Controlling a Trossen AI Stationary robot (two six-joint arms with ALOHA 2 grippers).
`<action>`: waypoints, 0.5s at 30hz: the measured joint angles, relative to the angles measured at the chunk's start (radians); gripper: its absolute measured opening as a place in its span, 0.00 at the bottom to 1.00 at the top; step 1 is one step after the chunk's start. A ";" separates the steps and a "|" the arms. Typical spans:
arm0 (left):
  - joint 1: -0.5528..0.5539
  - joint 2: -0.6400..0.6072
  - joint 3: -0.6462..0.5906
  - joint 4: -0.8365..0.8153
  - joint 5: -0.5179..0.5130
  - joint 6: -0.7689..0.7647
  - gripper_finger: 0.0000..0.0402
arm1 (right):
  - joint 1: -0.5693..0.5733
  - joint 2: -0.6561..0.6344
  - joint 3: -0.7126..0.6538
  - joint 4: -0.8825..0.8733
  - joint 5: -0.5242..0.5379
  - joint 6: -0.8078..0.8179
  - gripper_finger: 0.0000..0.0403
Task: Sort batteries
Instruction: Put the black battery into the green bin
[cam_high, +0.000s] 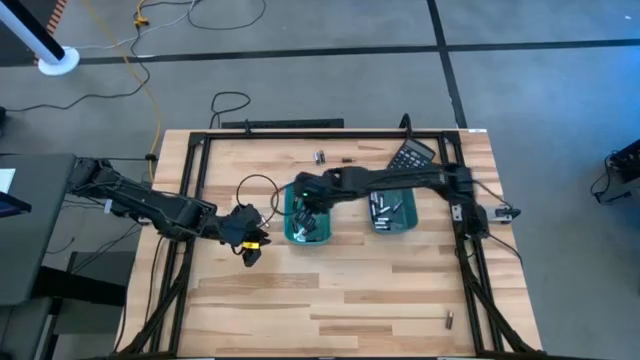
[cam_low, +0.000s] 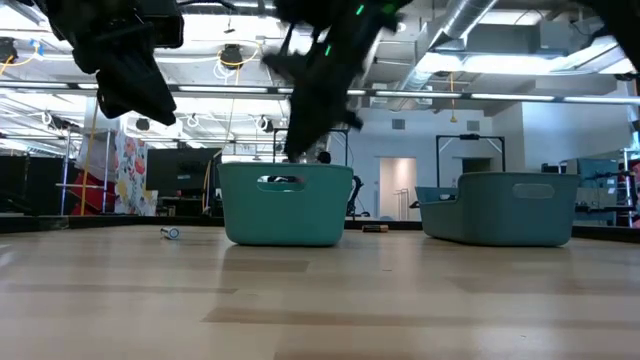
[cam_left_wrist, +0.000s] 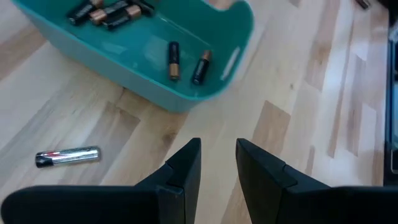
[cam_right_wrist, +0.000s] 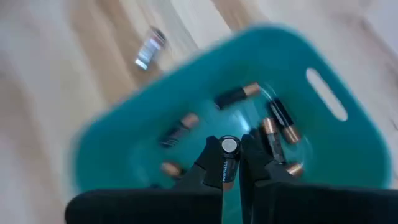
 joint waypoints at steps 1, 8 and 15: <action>0.002 0.000 0.000 0.000 -0.008 -0.009 0.24 | -0.010 0.034 0.025 -0.023 -0.006 -0.014 0.04; 0.004 0.000 0.000 -0.001 -0.044 -0.044 0.24 | -0.064 0.175 0.127 -0.065 -0.148 -0.062 0.05; 0.004 0.000 0.000 -0.038 -0.059 -0.122 0.24 | -0.081 0.208 0.128 -0.118 -0.197 -0.093 0.06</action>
